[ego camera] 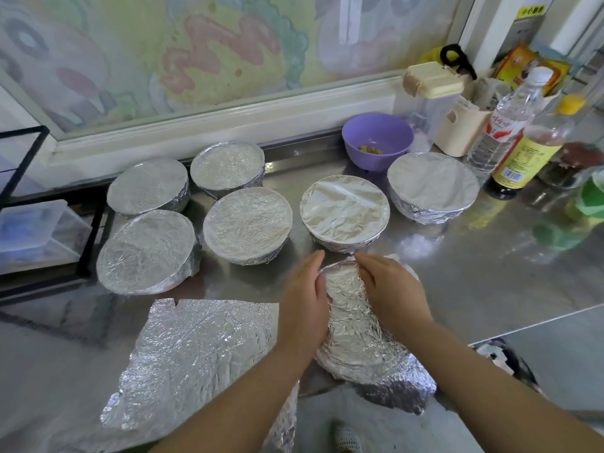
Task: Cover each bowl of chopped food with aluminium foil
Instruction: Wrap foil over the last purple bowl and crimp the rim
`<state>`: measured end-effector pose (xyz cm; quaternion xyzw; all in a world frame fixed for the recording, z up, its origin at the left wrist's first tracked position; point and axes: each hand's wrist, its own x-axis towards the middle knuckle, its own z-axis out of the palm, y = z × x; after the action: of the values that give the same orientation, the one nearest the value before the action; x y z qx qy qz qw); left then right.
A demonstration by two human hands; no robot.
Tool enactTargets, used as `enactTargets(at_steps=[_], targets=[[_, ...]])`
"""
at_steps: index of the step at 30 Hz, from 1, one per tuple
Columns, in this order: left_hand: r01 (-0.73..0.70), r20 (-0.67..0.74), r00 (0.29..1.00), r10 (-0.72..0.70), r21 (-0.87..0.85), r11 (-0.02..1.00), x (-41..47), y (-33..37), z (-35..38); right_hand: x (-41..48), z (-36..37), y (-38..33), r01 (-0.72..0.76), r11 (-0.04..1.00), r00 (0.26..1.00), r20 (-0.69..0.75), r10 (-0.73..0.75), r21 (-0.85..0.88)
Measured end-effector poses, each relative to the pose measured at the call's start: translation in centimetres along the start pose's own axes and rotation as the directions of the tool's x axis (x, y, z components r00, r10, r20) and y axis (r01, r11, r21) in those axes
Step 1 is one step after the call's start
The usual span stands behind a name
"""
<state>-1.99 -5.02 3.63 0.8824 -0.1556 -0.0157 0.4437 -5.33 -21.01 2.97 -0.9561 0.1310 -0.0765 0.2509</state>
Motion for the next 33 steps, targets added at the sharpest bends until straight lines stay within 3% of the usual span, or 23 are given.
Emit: enactTargets(at_steps=[3, 5, 9, 23, 28, 33], targets=[[-0.173, 0.147, 0.976, 0.160, 0.076, 0.982, 2.4, -0.2, 0.6, 0.3, 0.0, 0.1, -0.063, 0.996, 0.998, -0.015, 0.064, 0.062], [-0.198, 0.182, 0.967, 0.178, 0.096, 0.976, 3.0, -0.7, 0.8, 0.6, -0.1, 0.4, -0.090, 0.990, 0.996, 0.004, 0.090, 0.107], [-0.167, 0.177, 0.973, 0.146, 0.113, 0.979, 2.4, -1.4, 0.4, 1.0, -0.5, 1.0, -0.114, 0.985, 0.992, 0.076, 0.105, 0.131], [-0.039, 0.093, 0.995, 0.033, 0.068, 0.997, 1.9, -2.2, -0.1, 3.8, 0.2, -0.5, 0.064, 0.993, 0.979, 0.185, -0.081, 0.098], [0.028, 0.086, 0.996, -0.032, 0.042, 0.999, 1.4, -2.0, 0.0, 2.2, -0.4, 1.0, -0.048, 0.999, 0.991, 0.129, 0.045, 0.025], [0.096, 0.152, 0.984, -0.089, -0.033, 0.995, 1.5, -2.2, 0.2, 1.9, 0.4, 1.8, -0.115, 0.978, 0.985, 0.149, 0.089, 0.176]])
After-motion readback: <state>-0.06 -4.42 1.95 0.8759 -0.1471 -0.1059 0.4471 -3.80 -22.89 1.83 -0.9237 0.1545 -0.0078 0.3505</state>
